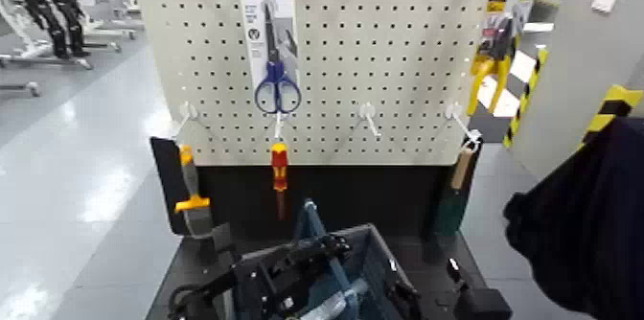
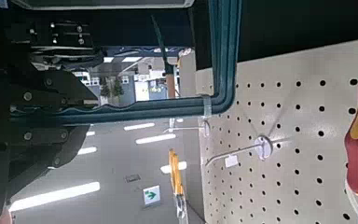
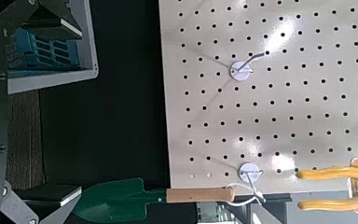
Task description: Grasp the handle of the crate.
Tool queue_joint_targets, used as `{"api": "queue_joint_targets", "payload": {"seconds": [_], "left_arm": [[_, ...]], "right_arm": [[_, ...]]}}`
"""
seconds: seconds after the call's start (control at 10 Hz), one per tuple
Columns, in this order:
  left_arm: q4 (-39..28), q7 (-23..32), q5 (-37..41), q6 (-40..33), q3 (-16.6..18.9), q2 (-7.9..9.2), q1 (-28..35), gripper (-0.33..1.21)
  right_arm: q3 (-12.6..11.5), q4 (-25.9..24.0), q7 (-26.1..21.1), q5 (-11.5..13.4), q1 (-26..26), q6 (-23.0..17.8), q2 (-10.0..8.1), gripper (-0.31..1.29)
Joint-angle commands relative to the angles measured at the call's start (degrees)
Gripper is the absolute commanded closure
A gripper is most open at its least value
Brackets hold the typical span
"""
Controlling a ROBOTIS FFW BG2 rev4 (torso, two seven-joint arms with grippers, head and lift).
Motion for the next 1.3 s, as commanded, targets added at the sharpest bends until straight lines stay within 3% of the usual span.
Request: {"api": "queue_joint_targets", "payload": {"seconds": [0.1,1.3], "left_arm": [[-0.7,0.0,1.2,0.0,-0.7,0.0,-0.1,1.18],[-1.0,-0.1,2.6,-0.9,-1.8,0.0,-0.6,1.18]], "right_arm": [[0.0,0.0,0.0,0.5,0.0,0.0,-0.06,0.14],[0.2,0.0,0.0,1.2,-0.2,0.4,0.03,0.14]]}}
